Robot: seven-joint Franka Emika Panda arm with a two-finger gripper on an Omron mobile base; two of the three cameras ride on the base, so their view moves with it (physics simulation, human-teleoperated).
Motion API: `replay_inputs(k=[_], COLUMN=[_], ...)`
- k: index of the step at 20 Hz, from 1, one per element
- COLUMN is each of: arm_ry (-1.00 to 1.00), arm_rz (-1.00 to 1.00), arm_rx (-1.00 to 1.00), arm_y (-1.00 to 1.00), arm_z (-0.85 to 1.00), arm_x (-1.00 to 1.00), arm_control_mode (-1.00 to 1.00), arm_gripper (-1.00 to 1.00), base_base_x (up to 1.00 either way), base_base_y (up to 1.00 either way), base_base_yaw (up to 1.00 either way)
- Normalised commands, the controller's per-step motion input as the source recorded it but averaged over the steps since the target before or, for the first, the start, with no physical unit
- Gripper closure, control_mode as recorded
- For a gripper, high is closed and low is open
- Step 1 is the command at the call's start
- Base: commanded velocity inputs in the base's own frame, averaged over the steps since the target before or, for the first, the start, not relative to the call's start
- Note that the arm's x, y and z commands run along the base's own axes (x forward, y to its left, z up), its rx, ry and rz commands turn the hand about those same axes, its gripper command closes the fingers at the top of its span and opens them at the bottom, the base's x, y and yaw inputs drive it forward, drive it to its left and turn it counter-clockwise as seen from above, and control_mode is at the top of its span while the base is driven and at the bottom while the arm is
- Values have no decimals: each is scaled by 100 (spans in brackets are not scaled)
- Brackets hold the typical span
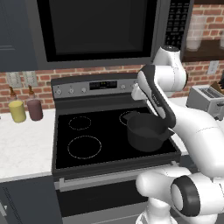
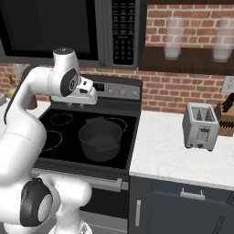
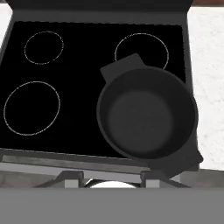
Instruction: Turn off the front right burner of the stove.
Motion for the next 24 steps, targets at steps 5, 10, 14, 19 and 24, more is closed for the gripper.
replay_inputs(k=[5,10,14,19,24], arm_ry=[-7,-35,-34,-29,-24], arm_rz=[0,0,0,0,0], arm_rx=[0,-6,-6,-7,-5], arm_y=[3,7,0,0,0], arm_z=[0,0,0,0,2], arm_x=[-25,-67,-57,-36,-26], arm_control_mode=[-100,-100,-100,-100,-100], arm_gripper=[-100,-100,-100,-100,-100], base_base_x=[0,0,0,0,0], base_base_y=[0,0,0,0,0], base_base_yaw=[0,0,0,0,0])
